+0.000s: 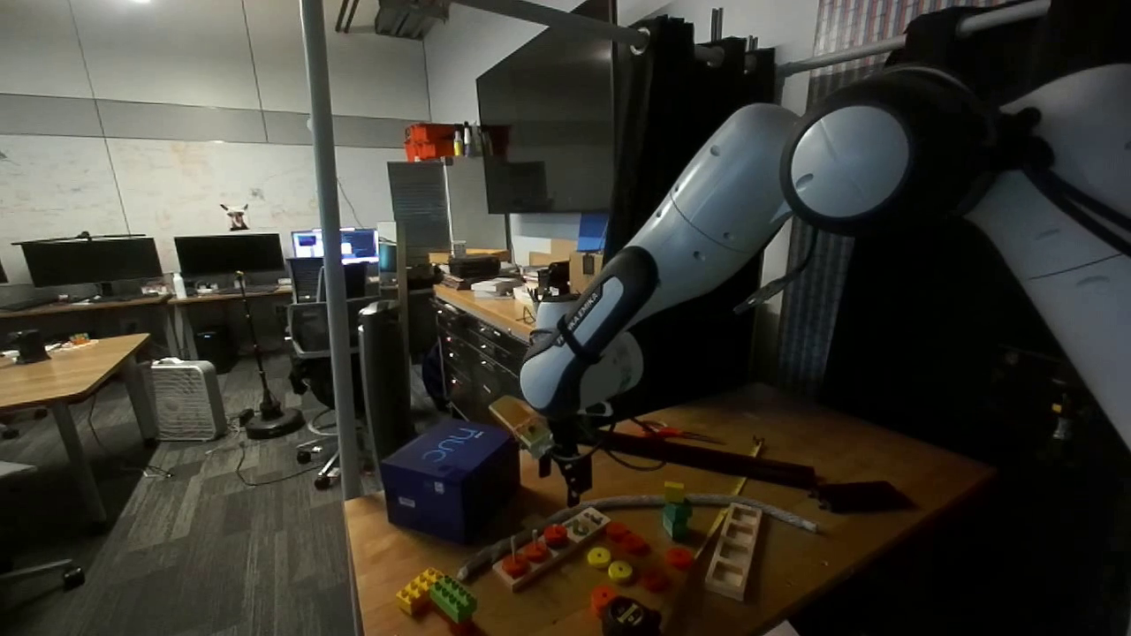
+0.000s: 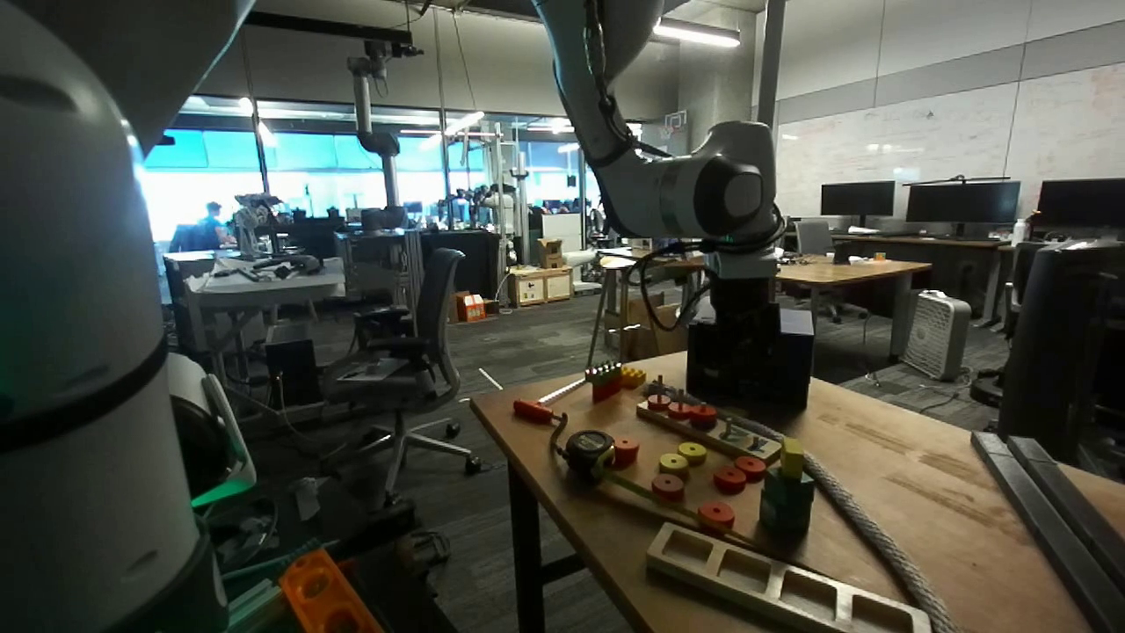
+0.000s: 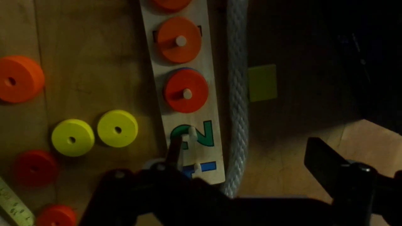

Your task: Pick up the orange object from the wooden object and put it on the table

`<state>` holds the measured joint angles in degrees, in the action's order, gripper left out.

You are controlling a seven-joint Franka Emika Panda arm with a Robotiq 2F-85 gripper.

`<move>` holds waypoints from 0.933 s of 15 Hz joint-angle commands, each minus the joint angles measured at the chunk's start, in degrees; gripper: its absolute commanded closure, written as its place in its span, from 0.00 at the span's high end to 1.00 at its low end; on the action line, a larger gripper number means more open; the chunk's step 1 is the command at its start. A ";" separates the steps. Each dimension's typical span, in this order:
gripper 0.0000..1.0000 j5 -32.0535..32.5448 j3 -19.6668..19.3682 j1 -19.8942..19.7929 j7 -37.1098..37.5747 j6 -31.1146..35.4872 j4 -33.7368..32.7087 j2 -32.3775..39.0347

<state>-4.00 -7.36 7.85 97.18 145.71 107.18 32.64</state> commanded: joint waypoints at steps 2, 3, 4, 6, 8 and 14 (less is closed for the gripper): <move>1.00 -0.68 -0.46 0.12 3.52 0.75 0.40 1.45; 1.00 -0.89 -0.13 -0.08 3.43 0.78 0.54 1.63; 1.00 -1.05 0.12 -0.19 3.37 0.68 0.61 1.86; 1.00 -1.77 1.06 -0.63 2.64 0.39 0.67 2.25; 1.00 -2.12 1.58 -0.66 2.29 0.58 0.99 2.30; 1.00 -3.28 3.34 -1.01 0.80 0.39 1.08 2.34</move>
<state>-5.51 -5.25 7.62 99.57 145.68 108.46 35.14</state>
